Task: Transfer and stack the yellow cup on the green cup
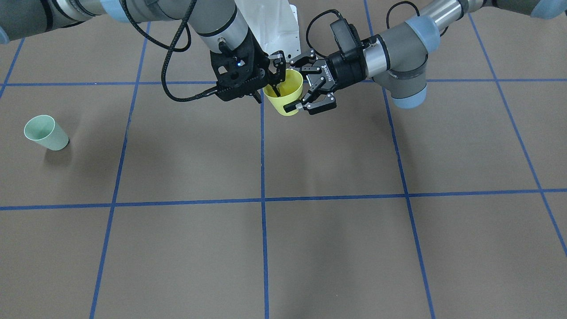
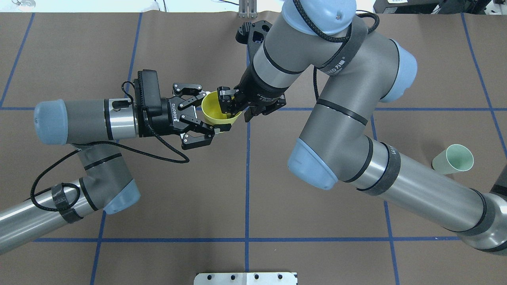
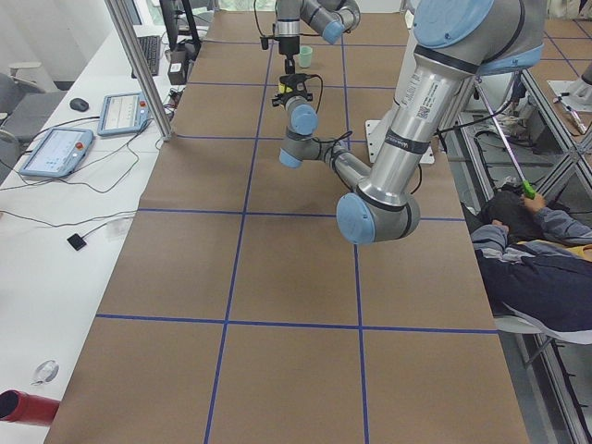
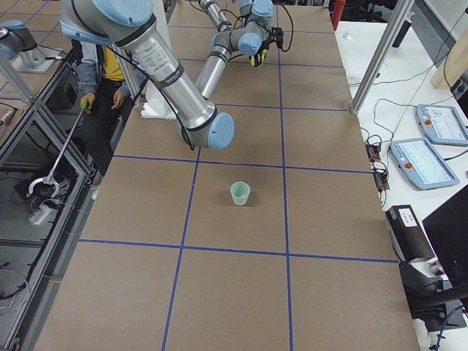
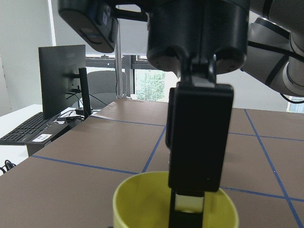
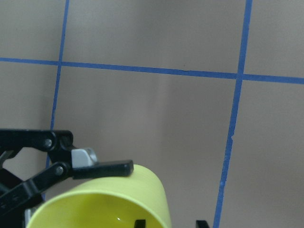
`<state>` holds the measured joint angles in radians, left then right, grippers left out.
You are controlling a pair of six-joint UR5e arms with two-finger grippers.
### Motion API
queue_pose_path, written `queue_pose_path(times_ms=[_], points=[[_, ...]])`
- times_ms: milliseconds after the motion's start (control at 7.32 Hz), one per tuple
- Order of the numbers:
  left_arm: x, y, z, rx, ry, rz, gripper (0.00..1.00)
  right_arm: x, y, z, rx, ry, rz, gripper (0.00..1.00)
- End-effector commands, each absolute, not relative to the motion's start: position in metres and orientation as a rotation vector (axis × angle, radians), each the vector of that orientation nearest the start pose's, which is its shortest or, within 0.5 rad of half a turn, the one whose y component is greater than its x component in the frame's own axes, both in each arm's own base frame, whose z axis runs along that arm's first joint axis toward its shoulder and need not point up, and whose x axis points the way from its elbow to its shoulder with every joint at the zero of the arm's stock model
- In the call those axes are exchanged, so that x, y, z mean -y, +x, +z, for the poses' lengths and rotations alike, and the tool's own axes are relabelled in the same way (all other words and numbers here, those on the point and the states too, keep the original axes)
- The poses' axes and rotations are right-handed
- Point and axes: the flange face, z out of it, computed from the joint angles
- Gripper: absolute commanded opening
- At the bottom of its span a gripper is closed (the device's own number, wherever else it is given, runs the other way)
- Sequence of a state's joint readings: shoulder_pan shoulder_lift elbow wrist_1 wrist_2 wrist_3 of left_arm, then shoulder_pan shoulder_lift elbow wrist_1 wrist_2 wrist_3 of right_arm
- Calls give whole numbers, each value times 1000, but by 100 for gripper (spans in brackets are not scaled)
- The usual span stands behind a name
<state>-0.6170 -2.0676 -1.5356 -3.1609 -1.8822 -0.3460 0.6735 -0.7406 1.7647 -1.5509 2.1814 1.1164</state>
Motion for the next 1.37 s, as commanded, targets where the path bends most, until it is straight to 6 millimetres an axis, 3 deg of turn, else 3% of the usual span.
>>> queue_pose_path(times_ms=[0,137,819,956,1229], points=[[426,424,230,-1422,1541,692,79,459,-451,69,1139,89,-120,0],[426,424,230,-1423,1541,694,96,460,-451,69,1137,94,-119,0],[430,431,241,-1411,1515,694,100,471,-441,78,1119,119,-86,0],[430,431,241,-1410,1514,694,100,488,-419,85,1109,136,-43,0],[431,431,248,-1404,1496,691,100,534,-361,119,1063,169,78,0]])
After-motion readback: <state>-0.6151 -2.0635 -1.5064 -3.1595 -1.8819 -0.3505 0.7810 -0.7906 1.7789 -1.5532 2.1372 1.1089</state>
